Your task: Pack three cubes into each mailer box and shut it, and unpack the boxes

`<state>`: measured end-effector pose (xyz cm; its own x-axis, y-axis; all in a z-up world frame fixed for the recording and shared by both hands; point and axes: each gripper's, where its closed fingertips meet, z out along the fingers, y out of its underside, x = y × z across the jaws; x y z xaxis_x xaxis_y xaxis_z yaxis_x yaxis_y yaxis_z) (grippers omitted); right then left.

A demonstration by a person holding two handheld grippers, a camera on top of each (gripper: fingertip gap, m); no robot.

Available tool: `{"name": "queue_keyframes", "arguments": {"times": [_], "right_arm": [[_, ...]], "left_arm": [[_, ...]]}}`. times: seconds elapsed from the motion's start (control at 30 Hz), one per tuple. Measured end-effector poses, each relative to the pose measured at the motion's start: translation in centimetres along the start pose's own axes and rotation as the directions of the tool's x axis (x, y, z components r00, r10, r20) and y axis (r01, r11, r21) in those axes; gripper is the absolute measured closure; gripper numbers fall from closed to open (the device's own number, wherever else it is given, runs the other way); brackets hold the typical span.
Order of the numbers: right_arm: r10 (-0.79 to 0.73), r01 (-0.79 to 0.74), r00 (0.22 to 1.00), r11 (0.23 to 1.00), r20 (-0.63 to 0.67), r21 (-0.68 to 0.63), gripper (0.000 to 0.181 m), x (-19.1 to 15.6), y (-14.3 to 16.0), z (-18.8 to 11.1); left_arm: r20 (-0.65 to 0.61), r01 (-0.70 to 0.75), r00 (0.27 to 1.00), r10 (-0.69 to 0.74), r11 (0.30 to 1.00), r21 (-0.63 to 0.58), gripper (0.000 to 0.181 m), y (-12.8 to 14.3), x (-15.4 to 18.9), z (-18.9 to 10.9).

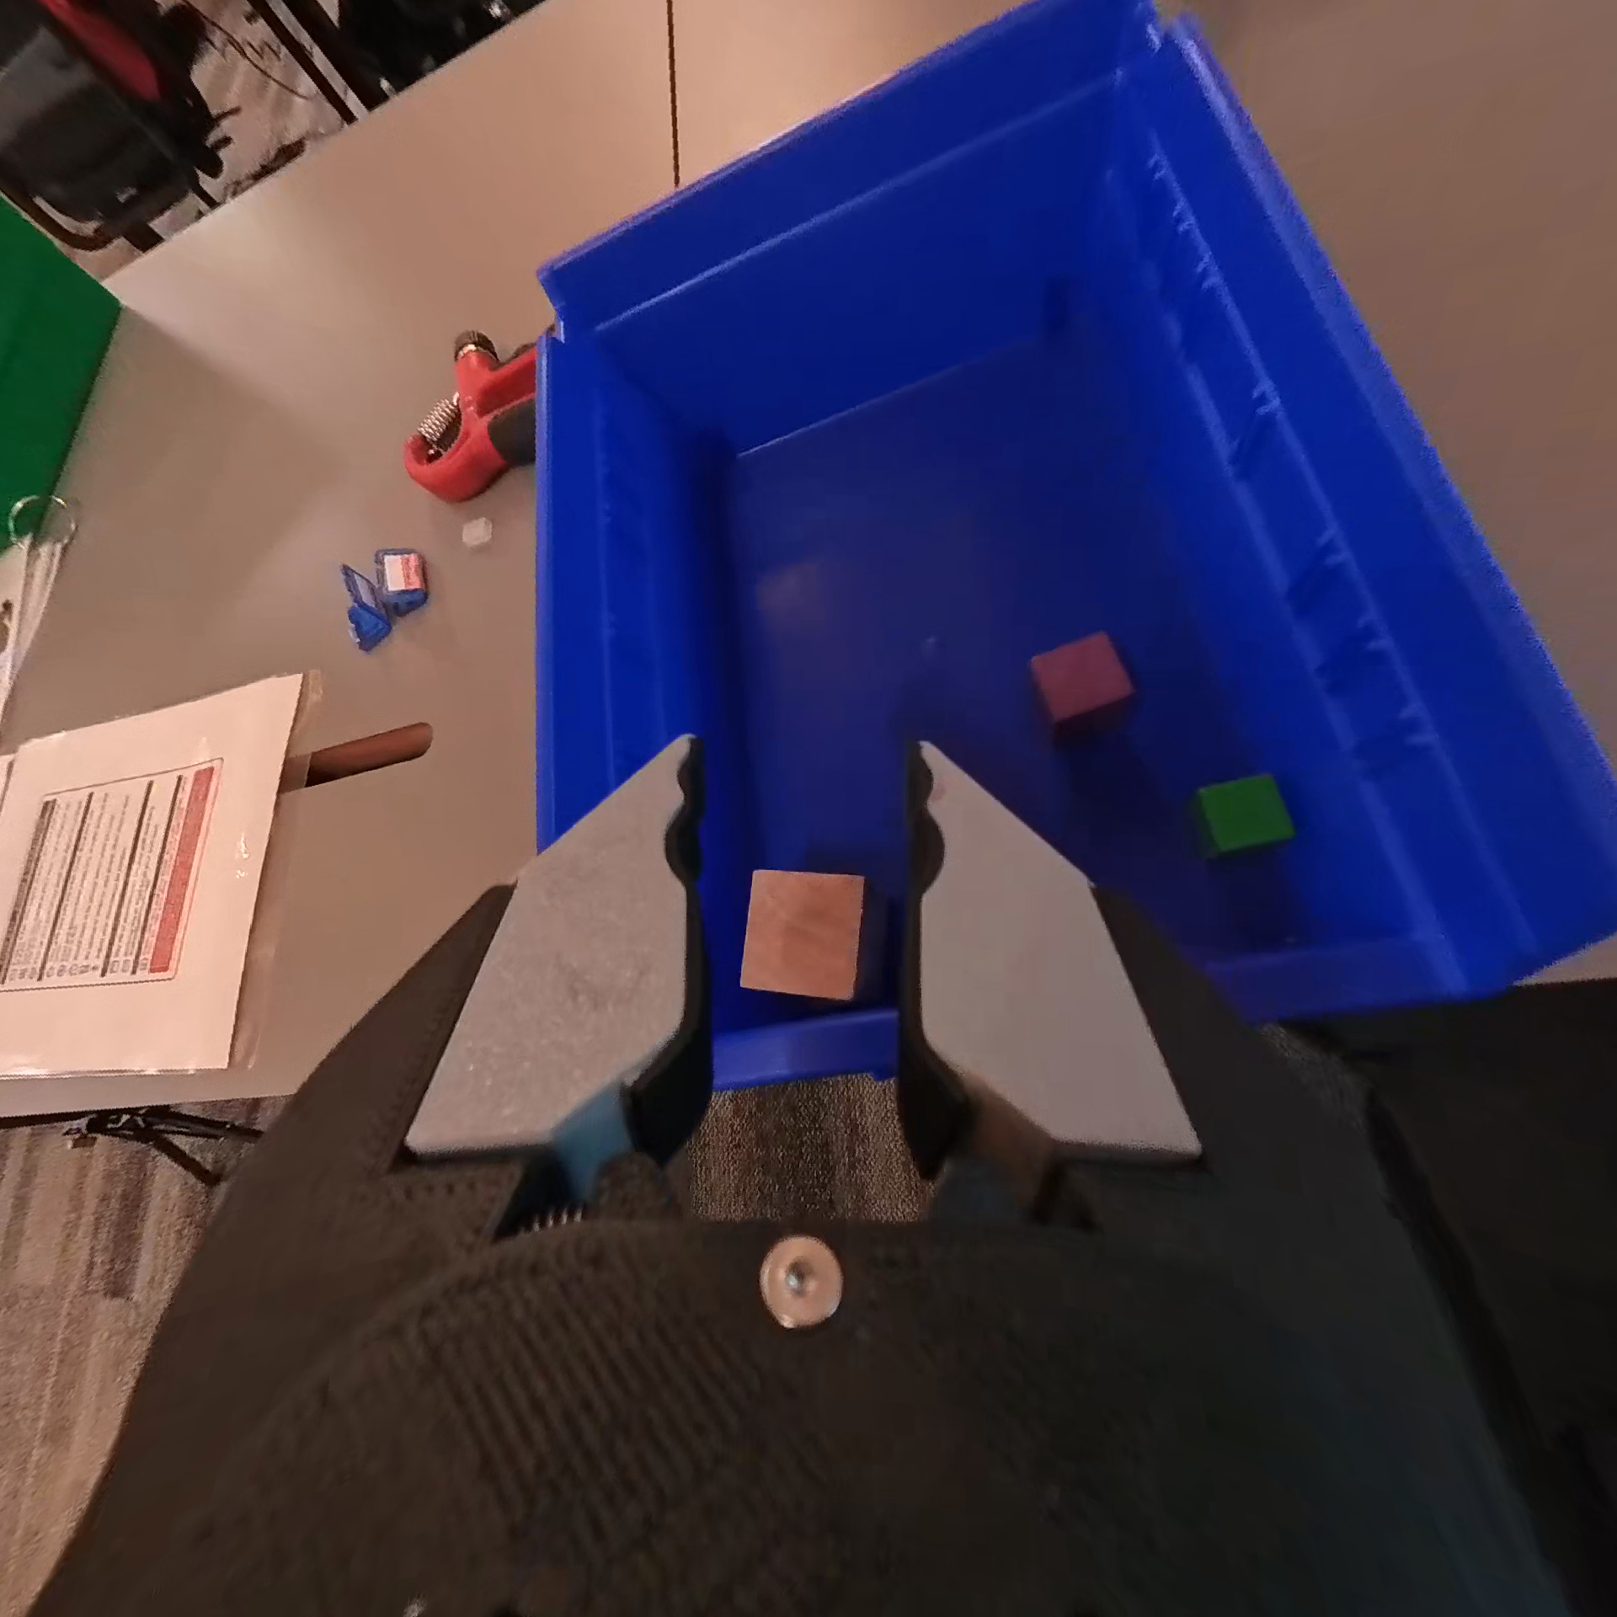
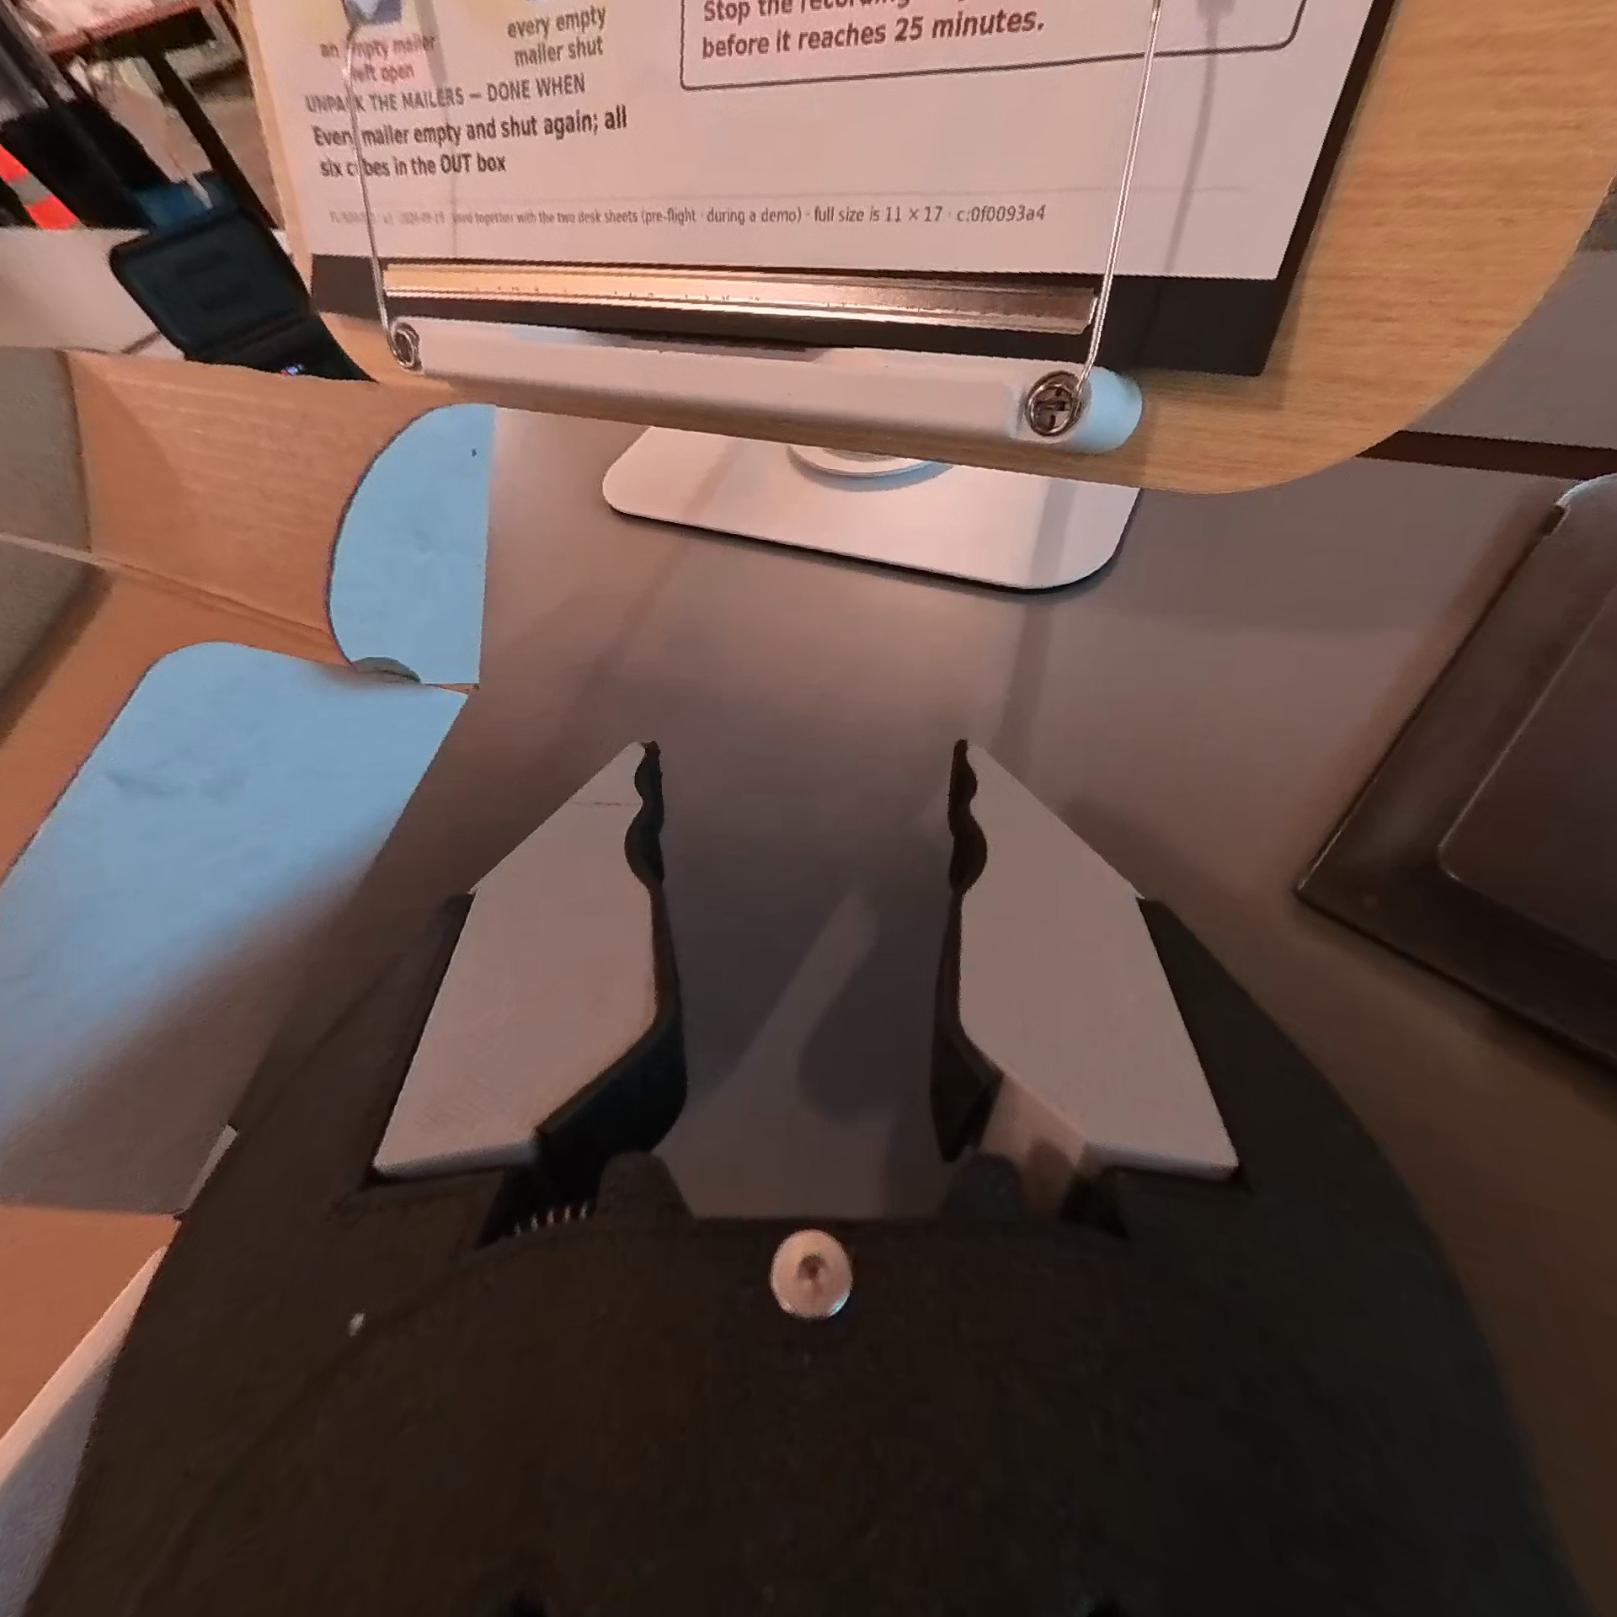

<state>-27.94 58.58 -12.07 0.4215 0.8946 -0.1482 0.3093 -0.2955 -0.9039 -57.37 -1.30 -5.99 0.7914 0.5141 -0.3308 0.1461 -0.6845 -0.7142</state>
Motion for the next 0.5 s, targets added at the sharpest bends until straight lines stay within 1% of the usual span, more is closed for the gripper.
{"name": "queue_keyframes", "arguments": {"times": [0.27, 0.37, 0.5], "right_arm": [[-0.064, 0.064, 0.998, 0.998, -0.019, 0.003, 0.121, -0.5, 0.0, 0.0], [-0.075, 0.075, 0.997, 0.997, -0.024, 0.010, 0.122, -0.5, -0.1, -0.1], [-0.075, 0.075, 0.997, 0.997, -0.017, 0.010, 0.122, -0.6, -0.1, -0.1]], "left_arm": [[-0.012, 0.010, 1.000, -0.010, 1.000, 0.001, 0.143, 0.2, 0.3, 0.1], [-0.008, 0.001, 1.000, -0.001, 1.000, -0.018, 0.144, 0.4, 0.4, 0.2], [-0.050, 0.020, 0.999, -0.022, 0.999, -0.025, 0.145, -0.1, 1.1, 0.2]]}}
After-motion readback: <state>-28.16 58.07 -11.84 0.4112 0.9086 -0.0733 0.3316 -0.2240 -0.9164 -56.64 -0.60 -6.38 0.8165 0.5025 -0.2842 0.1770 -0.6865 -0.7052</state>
